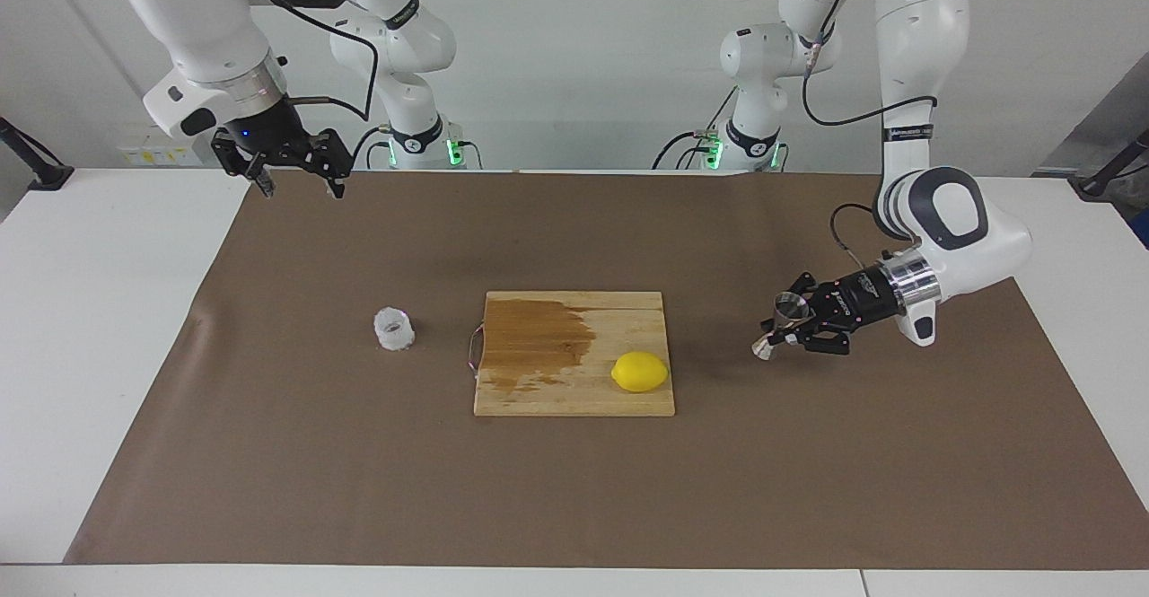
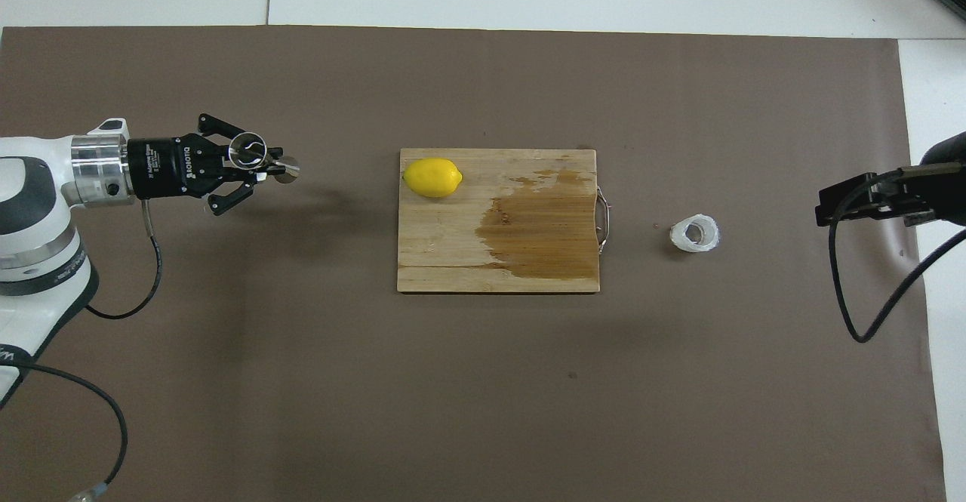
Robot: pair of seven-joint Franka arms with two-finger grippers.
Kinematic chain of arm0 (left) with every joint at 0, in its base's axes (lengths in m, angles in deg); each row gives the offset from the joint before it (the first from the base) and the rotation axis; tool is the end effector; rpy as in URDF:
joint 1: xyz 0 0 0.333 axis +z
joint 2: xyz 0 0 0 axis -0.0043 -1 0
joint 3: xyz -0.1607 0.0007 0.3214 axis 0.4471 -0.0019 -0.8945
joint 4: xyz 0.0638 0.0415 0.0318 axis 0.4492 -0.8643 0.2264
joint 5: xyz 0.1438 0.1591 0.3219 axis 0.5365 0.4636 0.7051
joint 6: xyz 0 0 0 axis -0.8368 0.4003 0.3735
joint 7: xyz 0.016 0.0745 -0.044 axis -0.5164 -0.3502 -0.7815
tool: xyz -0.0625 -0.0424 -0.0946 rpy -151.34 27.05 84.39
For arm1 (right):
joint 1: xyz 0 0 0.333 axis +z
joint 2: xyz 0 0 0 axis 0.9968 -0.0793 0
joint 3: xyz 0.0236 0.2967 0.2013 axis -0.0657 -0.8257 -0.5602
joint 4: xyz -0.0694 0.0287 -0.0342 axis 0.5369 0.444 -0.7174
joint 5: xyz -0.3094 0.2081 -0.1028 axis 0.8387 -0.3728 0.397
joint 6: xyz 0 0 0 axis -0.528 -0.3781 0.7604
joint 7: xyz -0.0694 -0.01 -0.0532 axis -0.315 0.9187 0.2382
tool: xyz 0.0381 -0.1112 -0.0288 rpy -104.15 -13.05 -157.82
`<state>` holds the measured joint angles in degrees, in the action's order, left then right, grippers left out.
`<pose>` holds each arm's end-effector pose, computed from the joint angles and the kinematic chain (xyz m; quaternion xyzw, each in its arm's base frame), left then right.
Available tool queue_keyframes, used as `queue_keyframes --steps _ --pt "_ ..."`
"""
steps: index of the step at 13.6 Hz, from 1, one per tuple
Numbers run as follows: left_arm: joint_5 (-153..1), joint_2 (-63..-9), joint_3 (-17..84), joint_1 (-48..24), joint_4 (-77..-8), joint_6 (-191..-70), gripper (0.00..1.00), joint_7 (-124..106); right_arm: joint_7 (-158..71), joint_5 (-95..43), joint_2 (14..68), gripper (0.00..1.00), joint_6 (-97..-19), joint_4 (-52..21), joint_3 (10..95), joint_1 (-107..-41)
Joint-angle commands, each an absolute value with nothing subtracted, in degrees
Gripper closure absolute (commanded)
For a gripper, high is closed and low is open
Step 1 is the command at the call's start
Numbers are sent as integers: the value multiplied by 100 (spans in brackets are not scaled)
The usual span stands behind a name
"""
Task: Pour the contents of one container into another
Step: 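Lift the metal cup with the left gripper and carry it over the board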
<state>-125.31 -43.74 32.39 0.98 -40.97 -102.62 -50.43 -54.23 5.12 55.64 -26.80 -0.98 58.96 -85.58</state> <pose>0.6297 -0.0914 0.4137 0.5614 0.6171 -0.3518 0.4245 0.5419 0.0073 0.6512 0.9994 -0.0125 -0.0307 0.0059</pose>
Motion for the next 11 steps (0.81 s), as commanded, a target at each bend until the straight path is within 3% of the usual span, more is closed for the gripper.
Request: queue_keyframes --steps 1,7,11 --pt "-13177 -4019 3147 -500 -4651 -10912 100 -5210 -5420 498 5602 0 -2623 -104 5877 -8589" --pt "-15125 -4080 3147 -2039 -4942 -12767 100 -4492 -5420 498 5602 0 -2623 -104 5877 -8589" --pt "-16322 -4246 3147 -2672 -4960 -13304 100 -4041 -5420 498 5602 0 -2623 -104 5877 -8589"
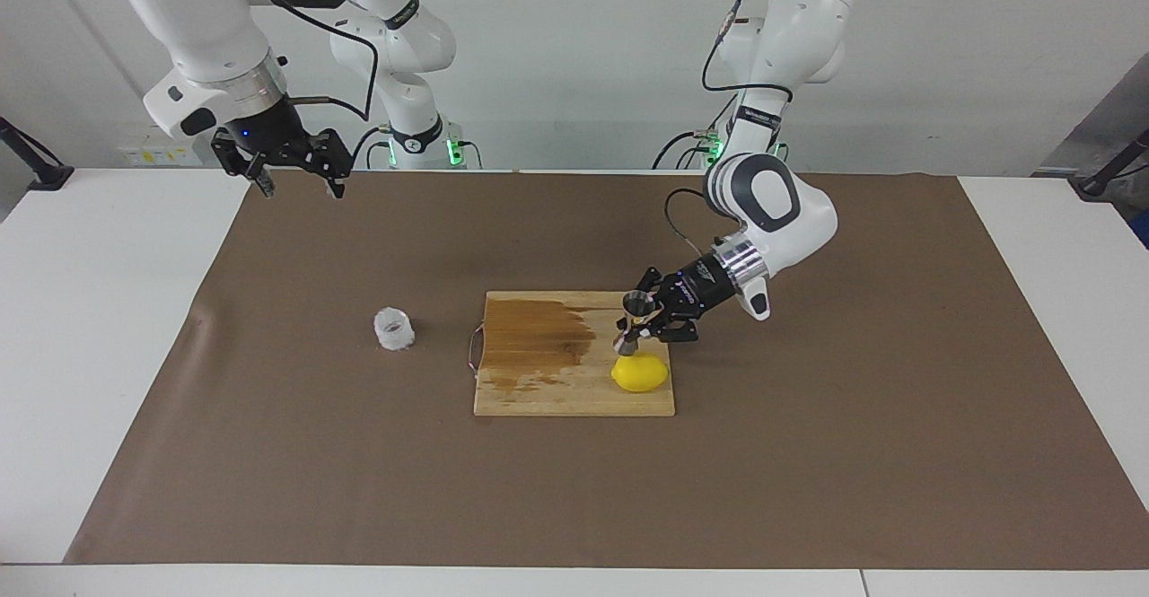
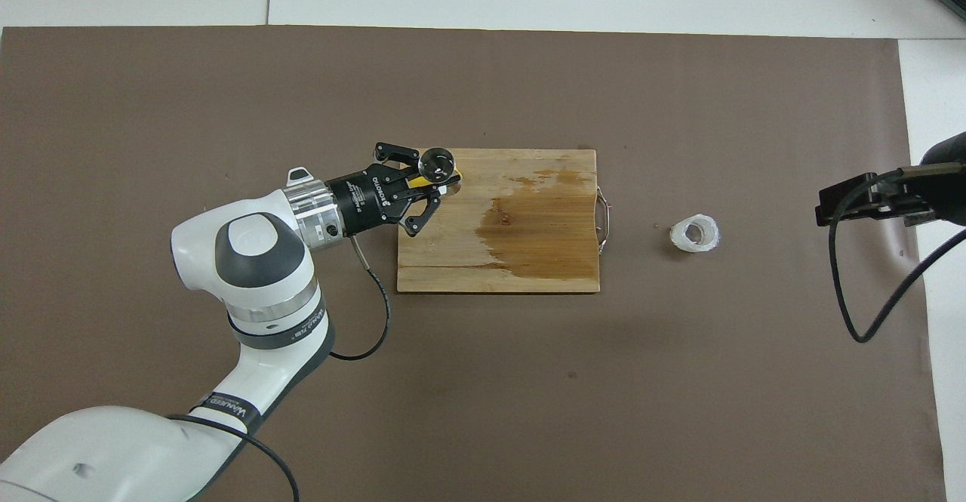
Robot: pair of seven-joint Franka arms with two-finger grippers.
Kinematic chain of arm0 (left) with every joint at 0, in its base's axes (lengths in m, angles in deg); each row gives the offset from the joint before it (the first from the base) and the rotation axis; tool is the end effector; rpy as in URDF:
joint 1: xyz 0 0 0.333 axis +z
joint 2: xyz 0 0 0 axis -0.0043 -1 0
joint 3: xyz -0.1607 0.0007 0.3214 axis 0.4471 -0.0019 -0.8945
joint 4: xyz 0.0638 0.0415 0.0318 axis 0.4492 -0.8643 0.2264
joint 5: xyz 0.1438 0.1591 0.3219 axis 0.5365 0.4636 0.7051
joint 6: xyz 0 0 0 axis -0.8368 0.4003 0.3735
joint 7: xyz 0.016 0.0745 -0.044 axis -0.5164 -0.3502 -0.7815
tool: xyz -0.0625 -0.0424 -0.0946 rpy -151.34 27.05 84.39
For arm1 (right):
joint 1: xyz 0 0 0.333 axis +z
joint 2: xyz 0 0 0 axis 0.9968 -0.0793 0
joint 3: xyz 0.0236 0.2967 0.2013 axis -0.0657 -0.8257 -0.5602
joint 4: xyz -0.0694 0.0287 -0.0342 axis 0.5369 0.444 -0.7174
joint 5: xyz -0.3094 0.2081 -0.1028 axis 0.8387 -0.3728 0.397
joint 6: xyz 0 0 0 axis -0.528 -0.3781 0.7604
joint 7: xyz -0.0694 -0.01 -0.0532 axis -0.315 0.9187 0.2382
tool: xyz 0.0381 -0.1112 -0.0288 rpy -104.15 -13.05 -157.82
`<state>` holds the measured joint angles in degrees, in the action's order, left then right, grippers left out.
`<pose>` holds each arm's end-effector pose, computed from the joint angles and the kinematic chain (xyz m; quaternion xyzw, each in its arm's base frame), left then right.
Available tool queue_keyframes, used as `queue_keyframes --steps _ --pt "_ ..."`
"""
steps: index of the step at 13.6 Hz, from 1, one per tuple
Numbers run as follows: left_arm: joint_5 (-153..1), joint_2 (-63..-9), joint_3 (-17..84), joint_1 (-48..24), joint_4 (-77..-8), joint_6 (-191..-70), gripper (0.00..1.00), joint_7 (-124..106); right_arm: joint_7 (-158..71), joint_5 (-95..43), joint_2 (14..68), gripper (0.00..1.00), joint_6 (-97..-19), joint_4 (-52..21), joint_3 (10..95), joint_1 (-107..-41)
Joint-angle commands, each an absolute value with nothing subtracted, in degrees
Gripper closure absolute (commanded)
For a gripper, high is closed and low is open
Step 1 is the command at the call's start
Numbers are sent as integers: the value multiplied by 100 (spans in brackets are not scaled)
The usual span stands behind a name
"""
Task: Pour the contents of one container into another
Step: 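Lift the metal cup with the left gripper and carry it over the board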
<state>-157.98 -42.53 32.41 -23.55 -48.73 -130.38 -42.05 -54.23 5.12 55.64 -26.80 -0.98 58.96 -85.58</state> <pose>0.5614 -0.2855 0.3710 0.4629 0.6751 -0.3207 0.4766 0.5419 0.0073 0.6512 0.9994 -0.0125 -0.0307 0.0059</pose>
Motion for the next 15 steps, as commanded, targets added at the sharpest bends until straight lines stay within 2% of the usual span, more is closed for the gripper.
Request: queue_keyframes --steps 1,5,10,15 --pt "-16569 -4290 3139 -2830 -4926 -13410 100 -4015 -5420 498 5602 0 -2623 -112 5877 -8589" --pt "-17396 -4615 3156 -3148 -4881 -13604 100 -3042 -5420 498 5602 0 -2623 -104 5877 -8589" --pt "-17705 -4765 3139 -3640 -4855 -14025 100 -2977 -5420 498 5602 0 -2623 -104 5877 -8589" --pt "-17758 -4871 3147 -3649 -4776 -14140 100 -2977 -5402 498 5671 0 -2544 -121 5903 -8721"
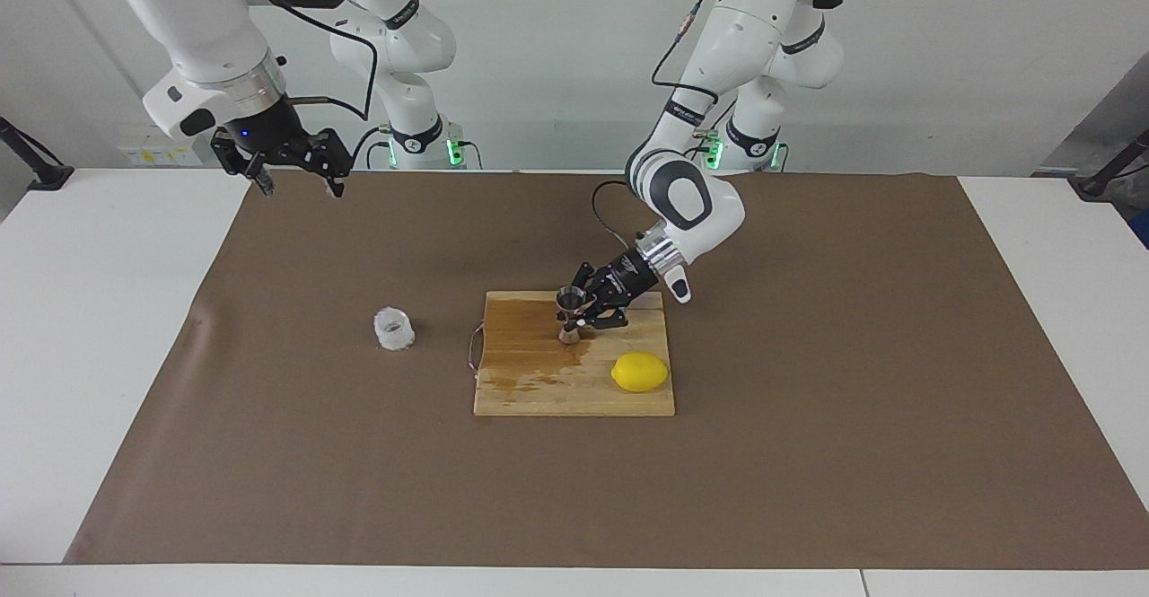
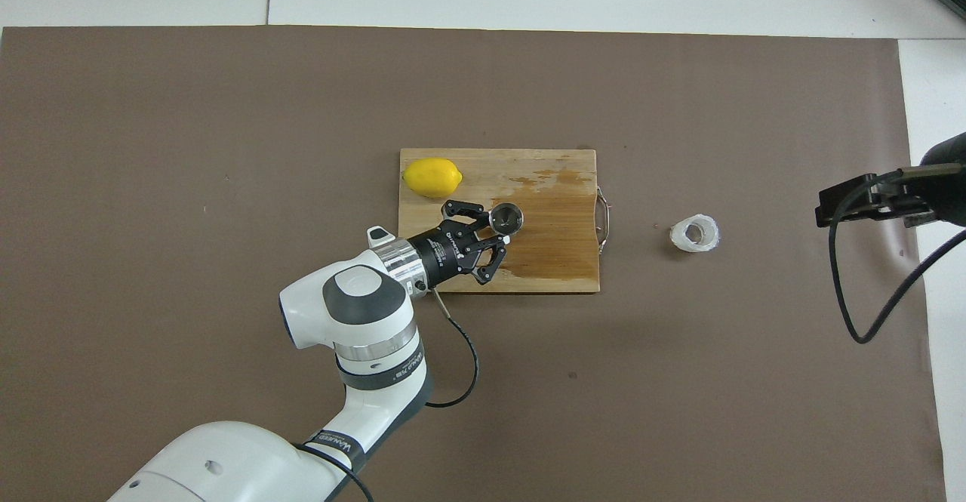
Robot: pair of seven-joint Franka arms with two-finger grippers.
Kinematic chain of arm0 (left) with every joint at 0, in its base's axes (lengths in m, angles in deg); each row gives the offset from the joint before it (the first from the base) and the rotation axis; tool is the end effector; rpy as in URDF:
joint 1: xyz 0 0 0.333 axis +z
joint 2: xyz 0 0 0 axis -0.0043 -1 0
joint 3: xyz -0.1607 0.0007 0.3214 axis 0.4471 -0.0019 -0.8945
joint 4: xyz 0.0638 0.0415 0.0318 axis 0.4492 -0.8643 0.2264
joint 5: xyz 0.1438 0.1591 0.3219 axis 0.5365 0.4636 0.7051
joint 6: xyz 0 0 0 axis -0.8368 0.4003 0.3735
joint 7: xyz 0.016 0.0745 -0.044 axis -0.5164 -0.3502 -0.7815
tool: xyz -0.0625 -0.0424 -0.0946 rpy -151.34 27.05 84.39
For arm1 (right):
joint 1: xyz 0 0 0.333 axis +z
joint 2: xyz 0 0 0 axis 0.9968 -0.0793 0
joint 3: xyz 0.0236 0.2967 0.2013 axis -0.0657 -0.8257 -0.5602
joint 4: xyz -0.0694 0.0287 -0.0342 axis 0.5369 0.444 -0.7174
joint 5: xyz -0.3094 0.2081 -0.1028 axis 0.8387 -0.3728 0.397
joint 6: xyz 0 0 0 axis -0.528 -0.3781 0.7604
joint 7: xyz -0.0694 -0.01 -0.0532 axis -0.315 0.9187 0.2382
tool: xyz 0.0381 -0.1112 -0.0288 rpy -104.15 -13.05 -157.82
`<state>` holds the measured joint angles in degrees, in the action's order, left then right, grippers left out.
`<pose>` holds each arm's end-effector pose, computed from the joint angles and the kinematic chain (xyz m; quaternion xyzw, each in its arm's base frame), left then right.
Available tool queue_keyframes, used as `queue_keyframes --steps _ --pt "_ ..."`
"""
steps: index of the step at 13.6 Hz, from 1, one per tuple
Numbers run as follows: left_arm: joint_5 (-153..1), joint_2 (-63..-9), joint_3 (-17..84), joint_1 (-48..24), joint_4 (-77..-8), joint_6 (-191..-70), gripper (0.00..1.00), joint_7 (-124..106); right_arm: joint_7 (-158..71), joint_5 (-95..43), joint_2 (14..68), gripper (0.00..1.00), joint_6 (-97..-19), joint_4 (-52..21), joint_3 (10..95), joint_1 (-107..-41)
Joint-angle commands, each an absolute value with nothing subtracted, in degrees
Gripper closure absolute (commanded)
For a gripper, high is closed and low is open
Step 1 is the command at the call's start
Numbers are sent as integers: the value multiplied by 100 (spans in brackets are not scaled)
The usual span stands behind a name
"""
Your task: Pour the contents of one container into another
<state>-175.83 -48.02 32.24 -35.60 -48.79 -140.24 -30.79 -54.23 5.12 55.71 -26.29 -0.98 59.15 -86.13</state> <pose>0.4987 -0.3724 0.3023 0.4552 0.7057 -0.2971 0.4545 0.5404 0.0003 0.6512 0.9992 -0.0189 -0.0345 0.0058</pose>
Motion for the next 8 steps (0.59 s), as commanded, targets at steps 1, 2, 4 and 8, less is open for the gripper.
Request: queue_keyframes --steps 1,2,4,8 --pt "-17758 -4871 3147 -3649 -4776 -14140 100 -2977 -5376 498 5681 0 -2544 -165 5912 -8730" --pt "-17750 -4871 3147 -3649 -4776 -14140 100 -2977 -5332 498 5707 0 -2544 -182 5903 -8730" --pt "-17723 -4871 3139 -3641 -4776 -14123 1 -2977 -4948 315 5707 0 -2605 -209 5895 -8712" --pt "-17575 -4853 3121 -3492 -4767 -13957 0 -2960 -3178 93 5812 0 -3016 -507 5903 -8913"
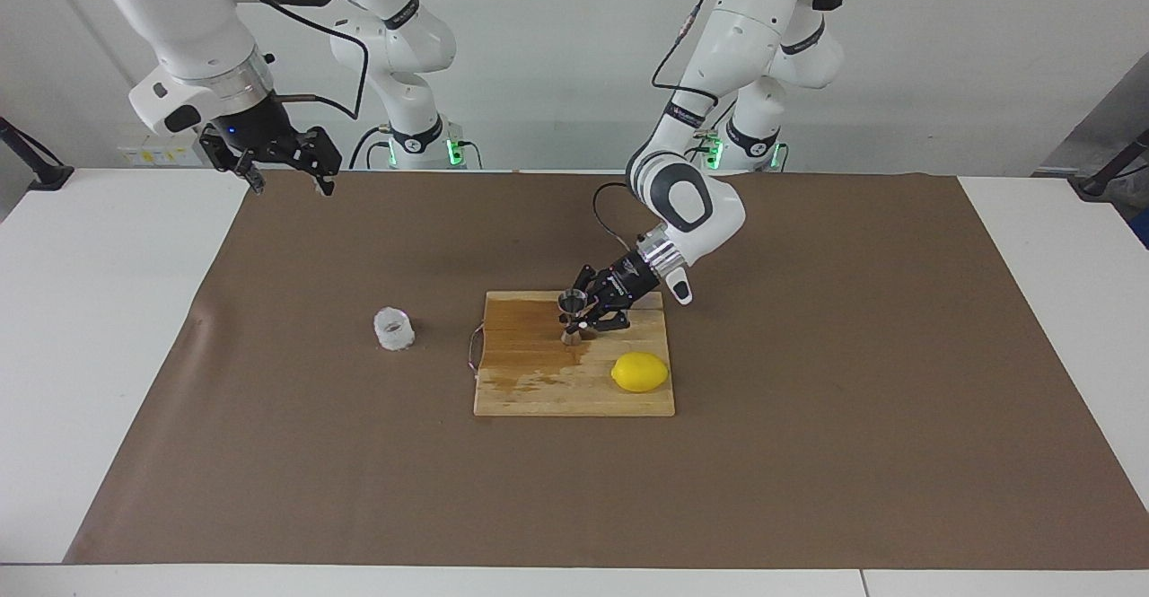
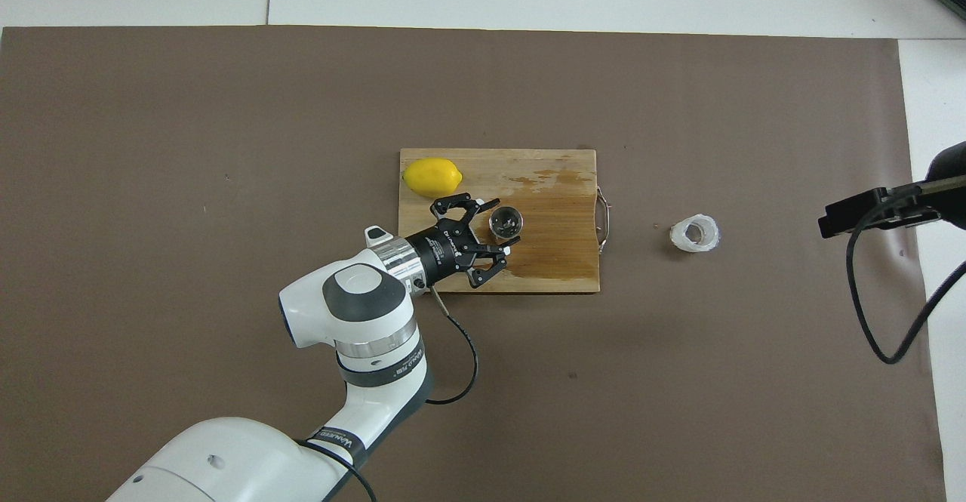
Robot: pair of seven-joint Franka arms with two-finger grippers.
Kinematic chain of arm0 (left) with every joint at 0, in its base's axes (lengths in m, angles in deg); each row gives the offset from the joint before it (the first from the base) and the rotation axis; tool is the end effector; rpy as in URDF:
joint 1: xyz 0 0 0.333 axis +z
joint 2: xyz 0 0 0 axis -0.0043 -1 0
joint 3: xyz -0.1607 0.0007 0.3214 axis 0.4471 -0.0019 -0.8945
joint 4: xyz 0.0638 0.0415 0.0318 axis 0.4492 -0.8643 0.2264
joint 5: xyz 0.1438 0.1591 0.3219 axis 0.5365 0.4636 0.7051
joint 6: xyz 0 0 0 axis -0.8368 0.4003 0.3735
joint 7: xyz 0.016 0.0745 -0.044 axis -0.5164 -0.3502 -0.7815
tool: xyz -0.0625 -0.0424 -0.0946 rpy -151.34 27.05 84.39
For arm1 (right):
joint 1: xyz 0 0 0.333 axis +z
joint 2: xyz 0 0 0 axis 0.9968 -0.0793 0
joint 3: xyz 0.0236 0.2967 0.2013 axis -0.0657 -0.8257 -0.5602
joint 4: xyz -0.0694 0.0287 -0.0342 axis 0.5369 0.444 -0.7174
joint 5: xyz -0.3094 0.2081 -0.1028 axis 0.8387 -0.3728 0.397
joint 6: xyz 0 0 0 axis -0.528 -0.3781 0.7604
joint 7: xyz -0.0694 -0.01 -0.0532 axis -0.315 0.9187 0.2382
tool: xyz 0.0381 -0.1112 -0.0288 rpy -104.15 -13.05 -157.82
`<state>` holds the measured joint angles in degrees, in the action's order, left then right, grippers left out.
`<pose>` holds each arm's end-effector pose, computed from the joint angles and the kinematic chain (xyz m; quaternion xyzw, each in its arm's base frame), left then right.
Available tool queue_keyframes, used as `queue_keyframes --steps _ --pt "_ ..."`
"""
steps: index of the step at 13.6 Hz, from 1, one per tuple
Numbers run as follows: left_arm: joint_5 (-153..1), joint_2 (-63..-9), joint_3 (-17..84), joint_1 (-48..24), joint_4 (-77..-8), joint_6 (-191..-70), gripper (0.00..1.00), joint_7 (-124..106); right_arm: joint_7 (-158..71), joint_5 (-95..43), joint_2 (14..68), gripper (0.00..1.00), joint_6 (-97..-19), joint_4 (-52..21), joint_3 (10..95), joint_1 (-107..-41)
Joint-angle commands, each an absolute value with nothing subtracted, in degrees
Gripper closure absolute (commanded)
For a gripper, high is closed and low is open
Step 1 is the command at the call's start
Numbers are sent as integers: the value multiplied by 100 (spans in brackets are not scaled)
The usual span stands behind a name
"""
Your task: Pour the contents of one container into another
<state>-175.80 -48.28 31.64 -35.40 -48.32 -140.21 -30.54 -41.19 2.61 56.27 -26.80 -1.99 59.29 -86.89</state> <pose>0.5058 -0.3673 0.3029 0.4532 0.7064 -0.2918 0.4587 0.5377 -0.0026 0.6492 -0.9954 -0.0876 0.0323 0.0201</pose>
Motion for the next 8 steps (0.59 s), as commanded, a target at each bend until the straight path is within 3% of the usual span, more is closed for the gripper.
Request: queue_keyframes --steps 1,8 --pt "-17339 -4845 3121 -3456 -4732 -13965 0 -2969 -2361 85 5804 0 -3219 -638 5903 -8984" --pt "-15970 -4231 3103 -3070 -5144 -14035 0 -3004 2799 -1066 5585 0 -3915 -1369 5912 -9853"
